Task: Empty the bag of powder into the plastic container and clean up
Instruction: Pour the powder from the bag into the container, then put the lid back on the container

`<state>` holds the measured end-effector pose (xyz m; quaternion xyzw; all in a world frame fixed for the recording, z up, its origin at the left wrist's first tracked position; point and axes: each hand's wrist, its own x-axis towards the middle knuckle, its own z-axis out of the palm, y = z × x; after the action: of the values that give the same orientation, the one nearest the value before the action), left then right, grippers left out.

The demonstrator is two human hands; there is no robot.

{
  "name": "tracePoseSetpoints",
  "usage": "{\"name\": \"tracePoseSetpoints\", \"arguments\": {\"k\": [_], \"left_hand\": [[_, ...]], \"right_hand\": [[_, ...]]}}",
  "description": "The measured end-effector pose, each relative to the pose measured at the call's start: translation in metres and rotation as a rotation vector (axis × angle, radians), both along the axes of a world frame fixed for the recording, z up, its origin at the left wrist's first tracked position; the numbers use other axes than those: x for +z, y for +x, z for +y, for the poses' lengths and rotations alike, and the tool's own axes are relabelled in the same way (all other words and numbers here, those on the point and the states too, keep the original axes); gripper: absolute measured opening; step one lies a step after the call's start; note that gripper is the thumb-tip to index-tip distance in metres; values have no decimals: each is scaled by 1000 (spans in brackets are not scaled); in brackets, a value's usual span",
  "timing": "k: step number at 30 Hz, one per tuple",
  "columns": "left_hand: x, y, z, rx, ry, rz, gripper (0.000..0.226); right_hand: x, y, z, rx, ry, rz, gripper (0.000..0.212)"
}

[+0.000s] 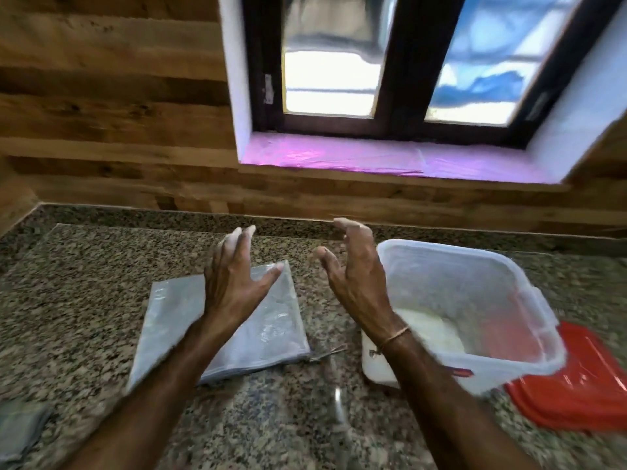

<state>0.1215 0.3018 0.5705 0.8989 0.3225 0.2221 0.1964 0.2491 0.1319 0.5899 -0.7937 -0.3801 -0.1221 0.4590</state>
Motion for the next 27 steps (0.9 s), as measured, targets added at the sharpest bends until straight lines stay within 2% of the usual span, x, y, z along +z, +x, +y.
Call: {"name": "tracePoseSetpoints", "arguments": {"k": [5, 11, 15, 19, 24, 27], "left_hand": [[38, 70, -122, -93, 90, -61, 85], [41, 160, -276, -280, 43, 18, 98], [22, 204, -351, -391, 100, 178, 112], [-3, 230, -396, -488, 20, 319, 113], [-13, 251, -409, -381, 130, 392, 114], [-13, 254, -414, -334, 162, 386, 111]], "right_hand": [[35, 61, -126, -101, 45, -85, 45], [14, 154, -276, -330, -125, 8, 56], [-26, 196, -352, -454, -268, 148, 69], [-81, 221, -417, -537, -512, 336, 65], [-145, 238, -475, -621, -739, 648, 88], [-165, 240, -491, -663, -720, 782, 96]]}}
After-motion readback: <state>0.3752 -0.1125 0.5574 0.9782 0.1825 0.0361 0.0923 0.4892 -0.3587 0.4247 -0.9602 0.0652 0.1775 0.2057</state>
